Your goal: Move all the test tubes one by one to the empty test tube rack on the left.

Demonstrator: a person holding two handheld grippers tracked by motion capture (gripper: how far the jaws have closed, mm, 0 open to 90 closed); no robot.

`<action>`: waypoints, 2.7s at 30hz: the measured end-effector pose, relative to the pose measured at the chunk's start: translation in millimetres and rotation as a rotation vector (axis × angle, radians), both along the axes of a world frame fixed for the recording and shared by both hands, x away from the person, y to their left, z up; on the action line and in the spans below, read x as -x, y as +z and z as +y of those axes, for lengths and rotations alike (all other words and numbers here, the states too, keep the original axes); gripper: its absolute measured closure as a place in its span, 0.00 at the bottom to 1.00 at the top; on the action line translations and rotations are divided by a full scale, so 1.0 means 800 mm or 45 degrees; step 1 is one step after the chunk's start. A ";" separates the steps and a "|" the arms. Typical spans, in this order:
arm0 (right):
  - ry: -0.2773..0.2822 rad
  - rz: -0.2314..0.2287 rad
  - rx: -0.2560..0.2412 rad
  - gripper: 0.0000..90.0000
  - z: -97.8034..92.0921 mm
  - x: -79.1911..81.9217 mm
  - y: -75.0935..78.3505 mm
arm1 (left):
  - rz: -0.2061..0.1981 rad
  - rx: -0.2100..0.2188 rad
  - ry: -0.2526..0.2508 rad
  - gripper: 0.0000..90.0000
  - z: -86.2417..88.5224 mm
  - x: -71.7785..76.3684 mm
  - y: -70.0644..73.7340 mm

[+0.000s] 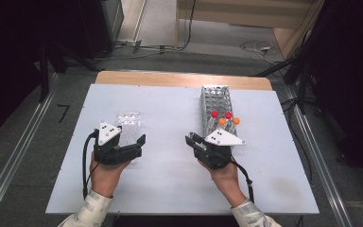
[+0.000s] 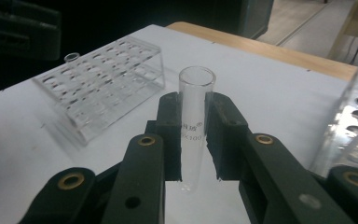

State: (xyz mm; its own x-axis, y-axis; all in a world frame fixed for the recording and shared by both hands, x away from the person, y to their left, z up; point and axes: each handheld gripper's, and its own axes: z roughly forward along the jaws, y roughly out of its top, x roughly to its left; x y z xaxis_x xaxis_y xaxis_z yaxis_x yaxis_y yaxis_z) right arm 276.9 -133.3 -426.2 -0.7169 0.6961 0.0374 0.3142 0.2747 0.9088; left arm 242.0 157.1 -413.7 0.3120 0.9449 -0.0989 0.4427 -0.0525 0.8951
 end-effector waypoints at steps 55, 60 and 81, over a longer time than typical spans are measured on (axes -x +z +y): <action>0.162 0.002 0.087 0.69 0.057 0.029 -0.028 | 0.082 0.090 -0.445 0.85 -0.070 0.002 -0.004; 0.184 0.031 0.083 0.54 0.057 0.028 -0.027 | 0.067 0.102 -0.431 0.85 -0.062 0.002 0.001; 0.185 0.062 0.086 0.37 0.048 0.024 -0.023 | -0.014 0.140 -0.249 0.85 0.020 0.014 0.033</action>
